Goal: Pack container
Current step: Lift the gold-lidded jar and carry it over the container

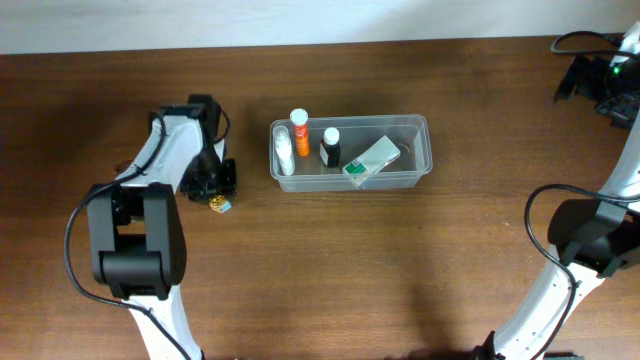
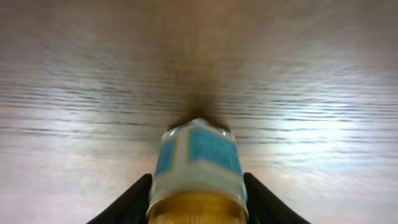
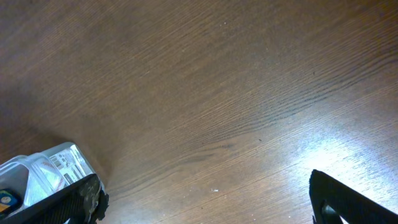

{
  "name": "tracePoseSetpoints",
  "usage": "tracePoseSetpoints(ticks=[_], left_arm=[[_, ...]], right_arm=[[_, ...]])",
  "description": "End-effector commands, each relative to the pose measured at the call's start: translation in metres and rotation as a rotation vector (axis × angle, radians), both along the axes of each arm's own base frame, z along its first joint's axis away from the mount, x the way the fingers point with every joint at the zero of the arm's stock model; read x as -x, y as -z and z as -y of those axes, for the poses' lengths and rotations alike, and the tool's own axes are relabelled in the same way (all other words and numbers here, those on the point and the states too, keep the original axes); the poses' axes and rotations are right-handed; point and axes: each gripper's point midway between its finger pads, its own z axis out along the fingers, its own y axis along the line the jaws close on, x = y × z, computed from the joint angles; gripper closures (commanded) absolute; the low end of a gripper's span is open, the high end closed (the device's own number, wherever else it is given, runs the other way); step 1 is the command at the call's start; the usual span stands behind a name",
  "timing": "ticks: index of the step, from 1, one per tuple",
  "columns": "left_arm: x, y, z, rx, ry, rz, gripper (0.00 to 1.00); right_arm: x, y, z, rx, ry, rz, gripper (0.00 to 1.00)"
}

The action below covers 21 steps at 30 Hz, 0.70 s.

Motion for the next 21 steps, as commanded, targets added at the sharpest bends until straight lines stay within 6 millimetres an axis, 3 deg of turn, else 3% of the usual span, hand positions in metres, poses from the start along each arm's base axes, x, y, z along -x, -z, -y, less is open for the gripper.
tracePoseSetpoints(ticks=[1, 5, 10, 21], left_arm=[[-0.027, -0.033, -0.001, -0.002, 0.001, 0.081, 0.55], [-0.042, -0.076, 0.0, 0.002, 0.001, 0.139, 0.55], [-0.051, -0.11, 0.0, 0.005, 0.001, 0.187, 0.55], [-0.056, -0.141, 0.003, 0.013, 0.005, 0.241, 0.56]], right_arm=[[0.005, -0.013, -0.003, 0.016, 0.006, 0.019, 0.02], [0.005, -0.013, -0.003, 0.016, 0.006, 0.02, 0.02], [0.005, -0.013, -0.003, 0.016, 0.006, 0.02, 0.02], [0.005, -0.013, -0.003, 0.016, 0.006, 0.02, 0.02]])
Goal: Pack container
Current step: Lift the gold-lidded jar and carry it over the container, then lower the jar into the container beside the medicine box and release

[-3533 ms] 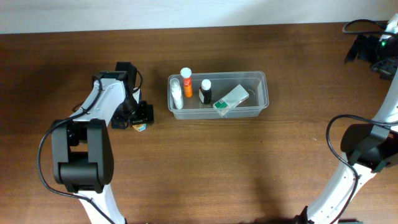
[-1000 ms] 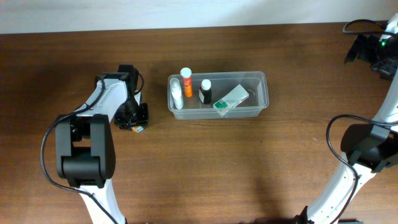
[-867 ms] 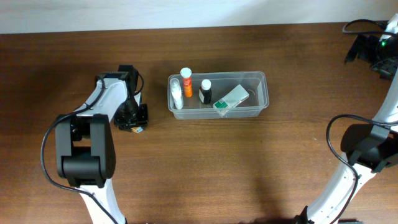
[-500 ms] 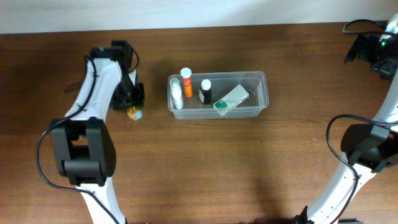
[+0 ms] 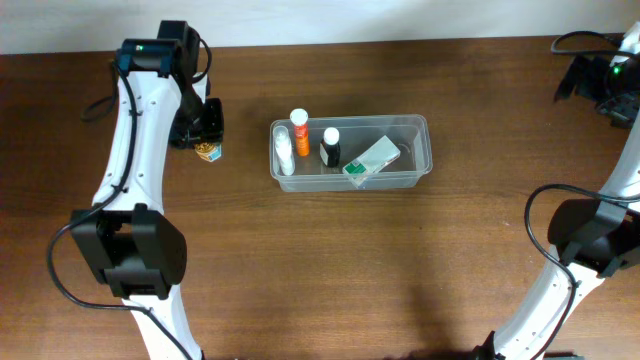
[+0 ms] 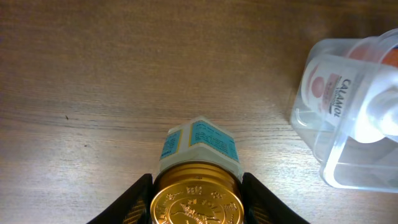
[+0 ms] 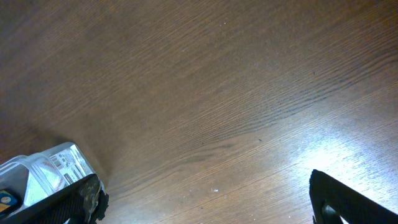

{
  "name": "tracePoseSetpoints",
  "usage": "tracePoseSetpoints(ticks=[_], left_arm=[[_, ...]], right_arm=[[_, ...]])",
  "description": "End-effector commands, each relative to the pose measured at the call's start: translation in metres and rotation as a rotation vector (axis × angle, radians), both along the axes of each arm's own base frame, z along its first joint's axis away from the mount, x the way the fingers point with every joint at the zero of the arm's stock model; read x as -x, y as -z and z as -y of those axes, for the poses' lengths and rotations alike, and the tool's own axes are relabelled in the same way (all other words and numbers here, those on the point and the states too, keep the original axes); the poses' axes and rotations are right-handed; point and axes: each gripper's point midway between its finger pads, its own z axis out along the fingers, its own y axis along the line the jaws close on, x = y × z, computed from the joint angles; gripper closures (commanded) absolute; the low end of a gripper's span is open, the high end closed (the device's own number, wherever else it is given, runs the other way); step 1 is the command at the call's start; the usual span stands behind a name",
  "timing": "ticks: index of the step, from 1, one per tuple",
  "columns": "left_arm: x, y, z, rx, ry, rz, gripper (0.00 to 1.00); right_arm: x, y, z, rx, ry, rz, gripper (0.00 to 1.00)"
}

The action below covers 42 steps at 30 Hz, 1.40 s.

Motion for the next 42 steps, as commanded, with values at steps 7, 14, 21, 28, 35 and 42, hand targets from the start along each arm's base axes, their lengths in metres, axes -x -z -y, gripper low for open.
tracePoseSetpoints(ticks=[7, 14, 21, 28, 35, 42], left_arm=[[-0.008, -0.032, 0.015, 0.014, 0.036, 0.08, 0.56], [-0.015, -0.082, 0.06, 0.037, 0.135, 0.226, 0.56], [-0.005, -0.12, 0.146, 0.145, 0.314, 0.35, 0.56], [0.011, -0.127, 0.231, 0.211, 0.49, 0.431, 0.56], [0.016, -0.12, 0.289, 0.249, 0.589, 0.483, 0.56], [0.002, -0.078, 0.317, 0.243, 0.614, 0.447, 0.56]], right_arm=[[0.005, -0.013, -0.003, 0.015, 0.006, 0.02, 0.02], [0.005, -0.013, -0.003, 0.015, 0.006, 0.02, 0.02], [0.005, -0.013, -0.003, 0.015, 0.006, 0.02, 0.02], [0.005, -0.013, -0.003, 0.015, 0.006, 0.02, 0.02], [0.005, -0.013, -0.003, 0.015, 0.006, 0.02, 0.02], [0.005, -0.013, -0.003, 0.015, 0.006, 0.02, 0.02]])
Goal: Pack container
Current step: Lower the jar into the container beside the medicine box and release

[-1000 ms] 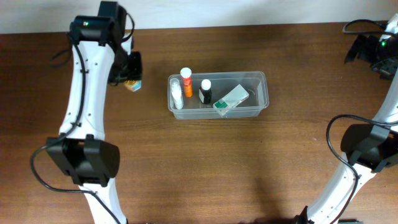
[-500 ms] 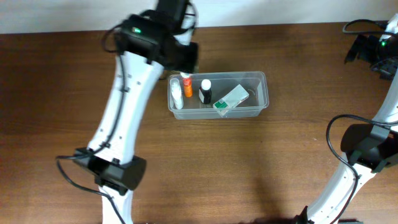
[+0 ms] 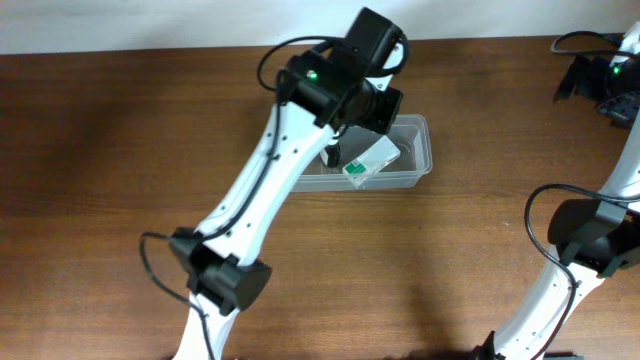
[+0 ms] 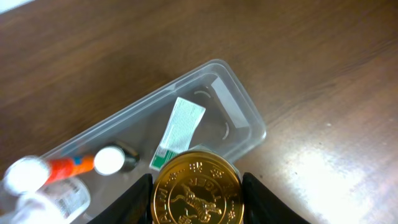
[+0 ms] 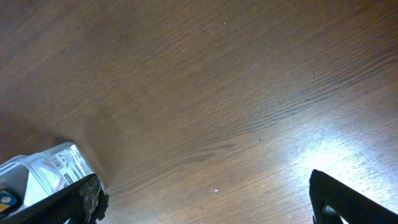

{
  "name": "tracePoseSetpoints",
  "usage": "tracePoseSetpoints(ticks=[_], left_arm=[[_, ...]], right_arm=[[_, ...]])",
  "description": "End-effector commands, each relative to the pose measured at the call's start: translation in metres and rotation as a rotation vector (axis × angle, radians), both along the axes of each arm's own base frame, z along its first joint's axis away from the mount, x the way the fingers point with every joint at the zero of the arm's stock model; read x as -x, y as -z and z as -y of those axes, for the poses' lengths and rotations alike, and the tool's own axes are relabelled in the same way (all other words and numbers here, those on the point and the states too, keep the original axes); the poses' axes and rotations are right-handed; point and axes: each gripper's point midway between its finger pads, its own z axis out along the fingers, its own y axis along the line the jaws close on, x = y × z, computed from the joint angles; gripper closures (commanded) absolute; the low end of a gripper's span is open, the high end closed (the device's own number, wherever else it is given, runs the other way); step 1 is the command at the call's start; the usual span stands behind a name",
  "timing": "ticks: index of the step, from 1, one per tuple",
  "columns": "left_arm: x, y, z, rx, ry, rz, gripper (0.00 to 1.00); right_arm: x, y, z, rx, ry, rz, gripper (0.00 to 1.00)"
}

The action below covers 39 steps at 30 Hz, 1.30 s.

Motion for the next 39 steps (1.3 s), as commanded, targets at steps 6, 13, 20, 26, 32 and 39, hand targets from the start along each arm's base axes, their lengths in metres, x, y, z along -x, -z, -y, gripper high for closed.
tracePoseSetpoints(ticks=[6, 13, 20, 26, 32, 39], left_arm=[[-0.016, 0.06, 0.017, -0.045, 0.013, -0.069, 0.55], [-0.018, 0.089, 0.034, -0.062, 0.034, -0.088, 0.55], [-0.013, 0.11, 0.053, -0.072, 0.065, -0.097, 0.55], [-0.009, 0.119, 0.058, -0.084, 0.077, -0.109, 0.55], [-0.01, 0.113, 0.059, -0.093, 0.125, -0.077, 0.4], [-0.005, 0.059, 0.054, -0.071, 0.177, 0.007, 0.04]], right_arm=[[0.005, -0.013, -0.003, 0.015, 0.006, 0.02, 0.02], [0.005, -0.013, -0.003, 0.015, 0.006, 0.02, 0.02], [0.005, -0.013, -0.003, 0.015, 0.006, 0.02, 0.02], [0.005, -0.013, -0.003, 0.015, 0.006, 0.02, 0.02], [0.005, -0.013, -0.003, 0.015, 0.006, 0.02, 0.02], [0.005, -0.013, -0.003, 0.015, 0.006, 0.02, 0.02]])
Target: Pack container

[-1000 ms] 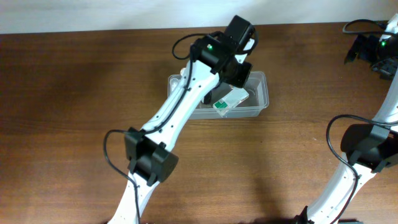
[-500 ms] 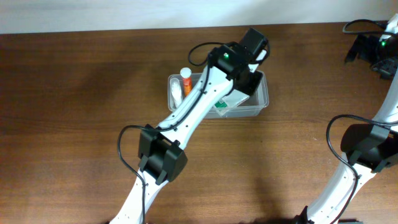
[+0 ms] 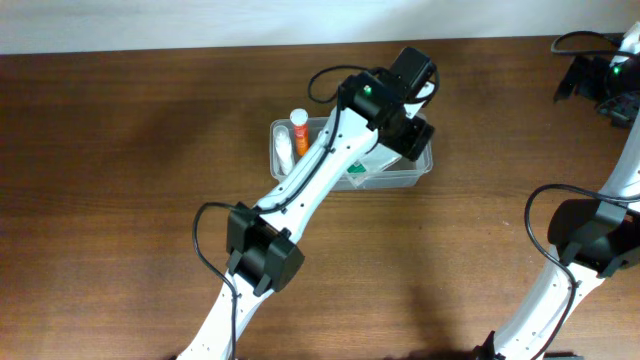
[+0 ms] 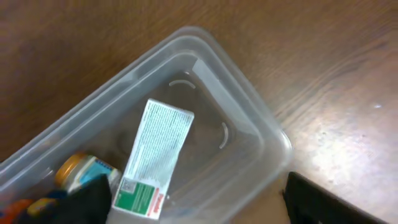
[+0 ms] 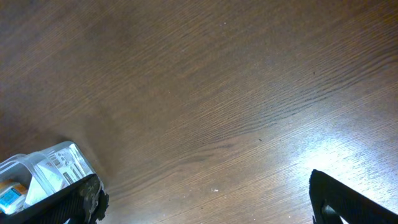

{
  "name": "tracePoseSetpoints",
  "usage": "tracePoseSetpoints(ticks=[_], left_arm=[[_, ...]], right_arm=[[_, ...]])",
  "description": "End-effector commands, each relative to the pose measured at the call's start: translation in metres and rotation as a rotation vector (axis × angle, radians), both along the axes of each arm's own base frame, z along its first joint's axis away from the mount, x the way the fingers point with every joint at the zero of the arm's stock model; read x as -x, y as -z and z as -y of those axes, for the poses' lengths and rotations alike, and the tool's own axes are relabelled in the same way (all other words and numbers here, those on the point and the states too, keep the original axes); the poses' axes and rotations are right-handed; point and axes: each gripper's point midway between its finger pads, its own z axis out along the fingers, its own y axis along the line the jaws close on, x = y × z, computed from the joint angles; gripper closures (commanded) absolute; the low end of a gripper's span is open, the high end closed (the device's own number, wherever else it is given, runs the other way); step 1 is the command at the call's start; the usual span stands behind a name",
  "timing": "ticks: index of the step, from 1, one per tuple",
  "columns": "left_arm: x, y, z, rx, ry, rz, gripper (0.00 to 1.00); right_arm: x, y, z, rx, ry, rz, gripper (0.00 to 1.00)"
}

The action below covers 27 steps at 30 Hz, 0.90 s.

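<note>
A clear plastic container [image 3: 425, 160] stands mid-table; its rim [image 4: 273, 134] fills the left wrist view. Inside lie a white and green box [image 4: 155, 155] and a small jar with a gold lid and blue label [image 4: 79, 172], tipped against the box's left end. My left gripper [image 4: 199, 211] hangs open above the container's right end, nothing between its fingers, and is seen from above as the left gripper [image 3: 412, 135]. An orange bottle [image 3: 298, 122] and a white bottle [image 3: 284, 150] stand at the container's left end. My right gripper [image 5: 205, 205] is open over bare table at the far right.
The left arm [image 3: 320, 180] reaches across the container and hides its middle from overhead. The container's corner [image 5: 46, 171] shows at the left edge of the right wrist view. Cables and the right arm's gripper [image 3: 600, 80] sit at the table's back right corner.
My left gripper held the gold-lidded jar above the container. Now it is open, shifted towards the container's right end, and the jar lies inside beside the box. The right arm has not moved.
My left gripper was shut on the jar low at the table, left of the container. Then it held the jar raised, nearer the container's left end, then over the container. Now the jar rests inside and the gripper is open.
</note>
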Motion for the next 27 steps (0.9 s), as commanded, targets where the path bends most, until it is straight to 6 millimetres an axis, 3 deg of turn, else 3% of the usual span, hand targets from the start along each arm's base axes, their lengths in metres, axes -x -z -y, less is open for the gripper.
tracePoseSetpoints(ticks=[1, 11, 17, 20, 27], left_arm=[[0.002, -0.048, -0.001, 0.049, 0.041, 0.08, 0.01], [0.038, -0.143, -0.059, 0.016, -0.006, 0.189, 0.01], [0.067, -0.178, -0.092, -0.004, -0.026, 0.21, 0.01], [0.081, -0.2, -0.095, 0.056, -0.009, 0.225, 0.01], [0.115, -0.255, -0.124, 0.141, -0.017, 0.313, 0.01]], right_arm=[[0.005, -0.013, -0.003, 0.015, 0.006, 0.02, 0.02], [0.005, -0.013, -0.003, 0.015, 0.006, 0.02, 0.02], [0.005, -0.013, -0.003, 0.015, 0.006, 0.02, 0.02], [0.005, -0.013, -0.003, 0.015, 0.006, 0.02, 0.02], [0.005, -0.013, -0.003, 0.015, 0.006, 0.02, 0.02]])
